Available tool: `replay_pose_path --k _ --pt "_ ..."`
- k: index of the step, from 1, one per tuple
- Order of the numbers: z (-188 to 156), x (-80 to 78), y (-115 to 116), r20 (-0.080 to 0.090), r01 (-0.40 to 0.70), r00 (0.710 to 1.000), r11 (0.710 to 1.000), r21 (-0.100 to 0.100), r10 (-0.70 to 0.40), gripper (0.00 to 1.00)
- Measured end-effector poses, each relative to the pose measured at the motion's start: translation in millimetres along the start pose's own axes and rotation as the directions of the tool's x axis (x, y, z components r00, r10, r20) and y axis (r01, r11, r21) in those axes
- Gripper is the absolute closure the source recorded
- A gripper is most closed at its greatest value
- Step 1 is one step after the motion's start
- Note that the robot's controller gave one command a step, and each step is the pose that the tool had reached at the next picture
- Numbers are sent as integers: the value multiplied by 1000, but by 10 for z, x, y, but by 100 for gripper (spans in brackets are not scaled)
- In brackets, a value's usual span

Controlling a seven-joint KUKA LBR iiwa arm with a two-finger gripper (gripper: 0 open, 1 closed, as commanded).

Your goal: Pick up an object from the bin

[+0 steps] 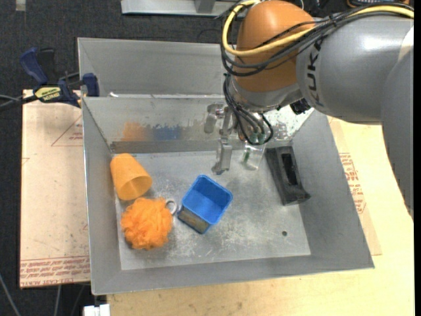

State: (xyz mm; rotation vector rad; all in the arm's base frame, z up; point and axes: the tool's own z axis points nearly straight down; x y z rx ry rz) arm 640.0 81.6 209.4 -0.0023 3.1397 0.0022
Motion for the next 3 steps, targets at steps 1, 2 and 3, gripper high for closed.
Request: replay_pose_path --k 1,2,3 --pt "243 92 24 8 42 999 999 0 -42 0" --pt "768 174 -51 4 78 997 997 -1 -78 0" --pt "1211 369 -35 7 25 1000 1000 -1 -25 0"
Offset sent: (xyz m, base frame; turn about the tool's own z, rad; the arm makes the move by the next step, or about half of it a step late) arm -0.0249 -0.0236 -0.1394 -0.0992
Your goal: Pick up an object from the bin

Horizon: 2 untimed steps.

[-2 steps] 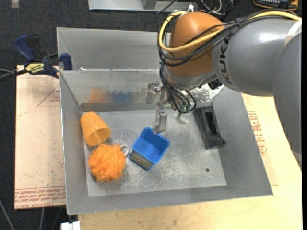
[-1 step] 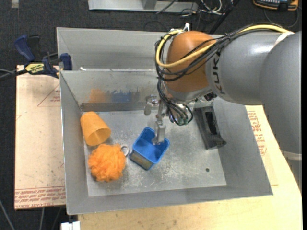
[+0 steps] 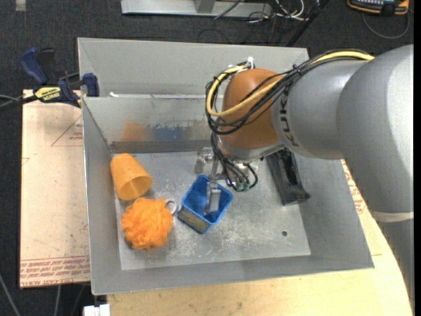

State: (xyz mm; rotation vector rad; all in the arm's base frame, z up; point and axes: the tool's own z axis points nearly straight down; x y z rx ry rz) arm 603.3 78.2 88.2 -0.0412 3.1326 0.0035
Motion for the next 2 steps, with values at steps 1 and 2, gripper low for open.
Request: replay_pose_path --k 1,2 --pt "177 -135 -132 2 155 988 988 -2 -155 100" --pt "177 -135 -133 2 154 988 988 -2 -154 100"
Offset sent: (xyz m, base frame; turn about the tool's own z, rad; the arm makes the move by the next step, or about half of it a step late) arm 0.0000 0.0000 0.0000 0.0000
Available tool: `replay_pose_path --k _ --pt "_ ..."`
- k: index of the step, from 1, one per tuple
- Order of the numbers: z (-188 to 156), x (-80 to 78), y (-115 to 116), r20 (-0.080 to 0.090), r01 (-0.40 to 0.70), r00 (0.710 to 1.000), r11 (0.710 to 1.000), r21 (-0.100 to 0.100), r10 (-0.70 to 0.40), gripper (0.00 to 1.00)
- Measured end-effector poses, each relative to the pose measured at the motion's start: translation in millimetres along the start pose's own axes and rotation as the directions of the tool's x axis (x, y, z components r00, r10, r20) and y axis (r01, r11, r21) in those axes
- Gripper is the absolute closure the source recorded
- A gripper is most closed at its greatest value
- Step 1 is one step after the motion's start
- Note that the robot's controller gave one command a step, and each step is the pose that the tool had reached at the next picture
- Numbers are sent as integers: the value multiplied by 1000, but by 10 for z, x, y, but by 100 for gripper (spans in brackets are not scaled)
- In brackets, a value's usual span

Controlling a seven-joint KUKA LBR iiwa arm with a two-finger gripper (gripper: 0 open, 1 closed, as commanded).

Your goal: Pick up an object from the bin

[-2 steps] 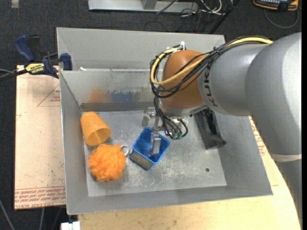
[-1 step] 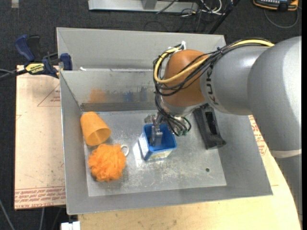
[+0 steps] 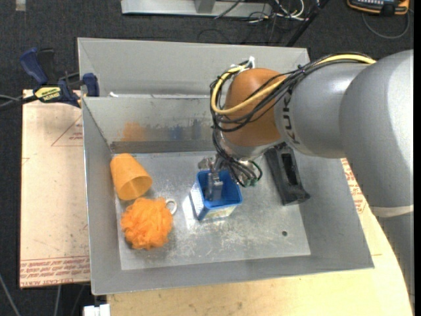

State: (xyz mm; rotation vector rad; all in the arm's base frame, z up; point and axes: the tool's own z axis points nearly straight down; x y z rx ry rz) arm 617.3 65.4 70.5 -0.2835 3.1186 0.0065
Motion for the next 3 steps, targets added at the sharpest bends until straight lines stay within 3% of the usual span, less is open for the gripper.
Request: replay_pose_path --k 1,2,3 --pt "-1074 53 45 3 11 1000 1000 -1 -11 100" --pt "-1074 53 46 3 11 1000 1000 -1 -11 100" --pt "-2788 -189 194 15 54 998 999 0 -54 100"
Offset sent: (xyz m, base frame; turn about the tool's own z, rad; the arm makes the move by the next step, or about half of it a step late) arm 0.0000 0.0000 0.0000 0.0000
